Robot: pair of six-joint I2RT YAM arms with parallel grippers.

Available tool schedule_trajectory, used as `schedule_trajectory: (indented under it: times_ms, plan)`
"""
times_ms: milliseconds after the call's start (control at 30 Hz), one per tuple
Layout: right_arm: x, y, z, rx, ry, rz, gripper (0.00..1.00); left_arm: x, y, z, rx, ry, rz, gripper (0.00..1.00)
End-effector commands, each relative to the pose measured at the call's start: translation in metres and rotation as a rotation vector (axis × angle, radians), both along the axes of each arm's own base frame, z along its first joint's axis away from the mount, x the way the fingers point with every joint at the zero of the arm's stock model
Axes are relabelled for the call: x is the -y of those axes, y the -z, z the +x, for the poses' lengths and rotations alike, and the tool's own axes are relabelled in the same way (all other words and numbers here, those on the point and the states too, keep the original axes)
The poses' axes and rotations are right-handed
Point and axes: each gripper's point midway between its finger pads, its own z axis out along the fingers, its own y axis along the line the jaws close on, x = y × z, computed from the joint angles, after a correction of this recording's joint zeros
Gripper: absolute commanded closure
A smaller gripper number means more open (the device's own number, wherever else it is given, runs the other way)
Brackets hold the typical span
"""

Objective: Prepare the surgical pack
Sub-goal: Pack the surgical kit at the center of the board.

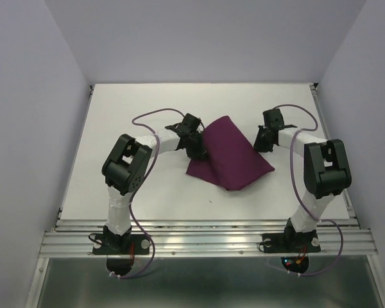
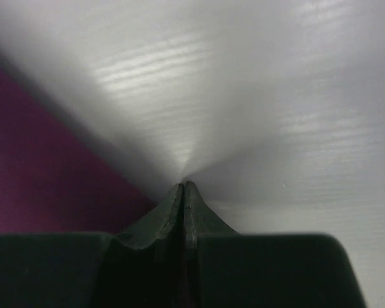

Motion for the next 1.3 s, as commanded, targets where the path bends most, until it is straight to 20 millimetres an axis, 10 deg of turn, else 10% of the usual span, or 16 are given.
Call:
schedule_trajectory:
  times_ms: [0, 267, 633, 867, 1267]
  plan:
    - [-0.026, -0.001, -0.018, 0.007, -0.040, 0.155, 0.91, 0.008, 0.015, 0.017, 0.020, 0.028, 0.016, 1.00]
    - [-0.030, 0.003, -0.053, 0.004, 0.028, 0.150, 0.90, 0.026, 0.009, 0.059, 0.081, 0.046, 0.058, 1.00]
    - [0.025, -0.119, -0.017, 0.253, 0.149, -0.120, 0.74, -0.038, -0.058, 0.067, 0.199, -0.068, 0.112, 1.00]
    - [-0.078, -0.158, -0.011, 0.342, -0.018, -0.078, 0.50, -0.080, -0.076, 0.058, 0.207, -0.135, 0.099, 1.00]
    - [-0.171, -0.104, -0.010, 0.227, -0.098, -0.109, 0.48, -0.127, -0.081, 0.050, 0.211, -0.213, 0.100, 1.00]
